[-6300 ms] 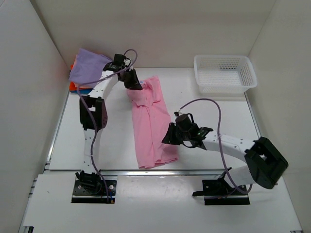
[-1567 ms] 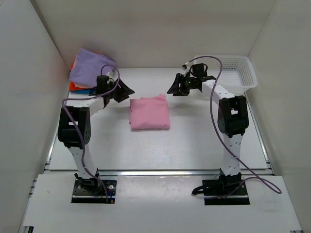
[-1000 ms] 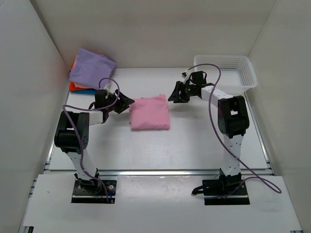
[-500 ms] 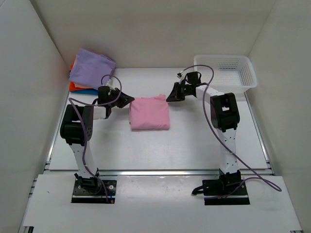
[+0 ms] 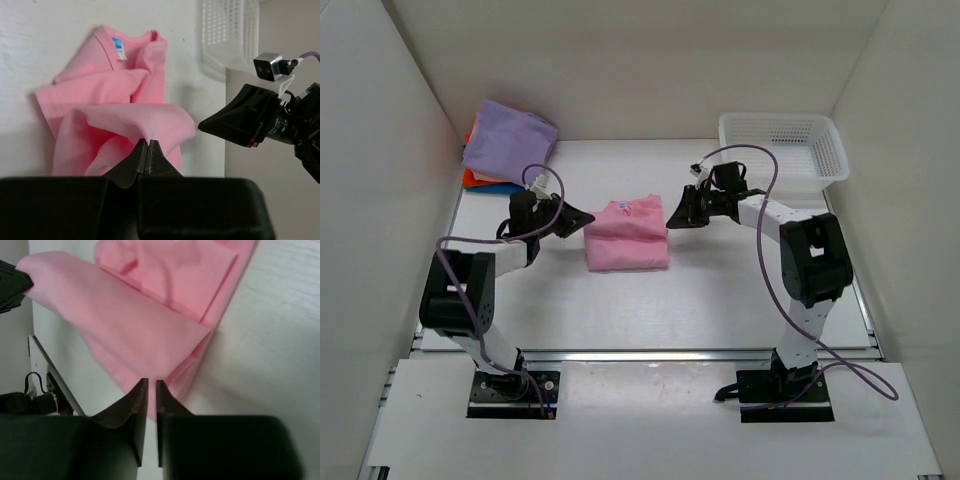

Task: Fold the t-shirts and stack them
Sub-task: Smooth out wrinkles on the folded tshirt

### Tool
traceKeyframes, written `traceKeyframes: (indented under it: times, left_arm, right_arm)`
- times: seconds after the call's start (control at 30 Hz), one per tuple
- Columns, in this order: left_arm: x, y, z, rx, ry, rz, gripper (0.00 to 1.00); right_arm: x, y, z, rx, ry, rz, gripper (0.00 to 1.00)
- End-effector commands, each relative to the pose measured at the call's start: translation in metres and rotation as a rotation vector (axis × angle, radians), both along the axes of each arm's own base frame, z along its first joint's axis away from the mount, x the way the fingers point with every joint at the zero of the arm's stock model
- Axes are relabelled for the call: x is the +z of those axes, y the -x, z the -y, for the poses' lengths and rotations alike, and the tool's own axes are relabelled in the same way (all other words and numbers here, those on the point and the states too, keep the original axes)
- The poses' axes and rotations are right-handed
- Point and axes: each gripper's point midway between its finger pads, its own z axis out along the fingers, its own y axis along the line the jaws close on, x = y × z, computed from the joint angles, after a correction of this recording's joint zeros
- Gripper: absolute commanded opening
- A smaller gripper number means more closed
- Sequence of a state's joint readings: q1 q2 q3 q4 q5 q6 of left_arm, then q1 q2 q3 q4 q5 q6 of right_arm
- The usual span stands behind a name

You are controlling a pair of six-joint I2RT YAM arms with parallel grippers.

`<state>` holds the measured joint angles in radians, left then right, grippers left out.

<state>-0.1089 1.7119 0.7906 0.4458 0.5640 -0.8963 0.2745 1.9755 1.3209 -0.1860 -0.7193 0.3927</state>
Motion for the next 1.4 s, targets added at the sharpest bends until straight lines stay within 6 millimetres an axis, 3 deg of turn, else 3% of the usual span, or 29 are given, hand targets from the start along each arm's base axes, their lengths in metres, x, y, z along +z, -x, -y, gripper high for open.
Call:
traceKeyframes:
  times: [0.0, 0.07, 0.13, 0.37, 0.4, 0.6, 0.67, 0.73, 0.77, 0.87, 1.03, 1.07, 1.1, 1.17, 1.23, 1.27, 1.3, 1.33, 1.37]
  left_arm:
    - [0.021, 0.028, -0.001, -0.04, -0.058, 0.086, 0.0]
    - [0.013, 0.042, -0.003, -0.042, -0.064, 0.069, 0.0]
    - [0.014, 0.047, -0.004, -0.046, -0.068, 0.071, 0.0]
    - [0.013, 0.056, -0.004, -0.053, -0.092, 0.077, 0.0]
    - [0.012, 0.056, -0.004, -0.054, -0.093, 0.072, 0.0]
    - [0.009, 0.055, 0.0, -0.06, -0.084, 0.066, 0.0]
    - [0.006, 0.053, -0.001, -0.056, -0.082, 0.057, 0.0]
    - [0.009, 0.053, 0.001, -0.065, -0.076, 0.069, 0.0]
    - [0.007, 0.051, -0.002, -0.055, -0.07, 0.058, 0.0]
    - [0.011, 0.051, -0.003, -0.068, -0.063, 0.056, 0.0]
    - [0.029, 0.059, -0.005, -0.066, -0.08, 0.092, 0.0]
    - [0.027, 0.067, -0.003, -0.081, -0.075, 0.083, 0.0]
    - [0.031, 0.072, -0.002, -0.09, -0.072, 0.087, 0.0]
    - [0.043, 0.089, 0.004, -0.132, -0.061, 0.103, 0.0]
    - [0.039, 0.113, 0.007, -0.16, -0.081, 0.074, 0.0]
    - [0.048, 0.119, 0.006, -0.156, -0.083, 0.099, 0.0]
    - [0.04, 0.131, 0.004, -0.153, -0.094, 0.069, 0.0]
    - [0.039, 0.147, 0.004, -0.157, -0.095, 0.062, 0.0]
    - [0.05, 0.154, 0.003, -0.145, -0.09, 0.098, 0.0]
  right_arm:
    - [0.035, 0.007, -0.005, -0.002, -0.034, 0.139, 0.12]
    - [0.027, 0.012, -0.001, -0.02, -0.058, 0.11, 0.37]
    - [0.029, 0.012, -0.002, -0.029, -0.103, 0.105, 0.46]
    - [0.02, -0.003, -0.008, -0.05, -0.131, 0.086, 0.5]
    - [0.011, -0.002, -0.008, -0.05, -0.129, 0.06, 0.49]
    - [0.015, -0.017, -0.021, -0.009, -0.193, 0.069, 0.47]
    - [0.012, -0.016, -0.022, 0.005, -0.195, 0.064, 0.39]
    - [0.011, -0.014, -0.025, 0.016, -0.202, 0.053, 0.09]
    - [0.014, -0.01, -0.025, 0.029, -0.22, 0.043, 0.0]
    - [0.017, 0.009, -0.021, 0.036, -0.234, 0.018, 0.0]
    - [0.042, 0.04, -0.007, 0.022, -0.209, 0.073, 0.0]
    - [0.036, 0.051, -0.005, 0.015, -0.2, 0.04, 0.0]
    - [0.051, 0.057, -0.004, 0.028, -0.201, 0.079, 0.0]
    - [0.06, 0.085, 0.0, 0.025, -0.181, 0.105, 0.01]
    - [0.071, 0.11, -0.004, 0.047, -0.179, 0.118, 0.0]
    - [0.071, 0.122, 0.0, 0.035, -0.166, 0.116, 0.0]
    - [0.061, 0.14, -0.002, 0.049, -0.154, 0.074, 0.0]
    - [0.071, 0.151, -0.004, 0.054, -0.159, 0.103, 0.0]
    - [0.072, 0.164, -0.001, 0.044, -0.159, 0.088, 0.0]
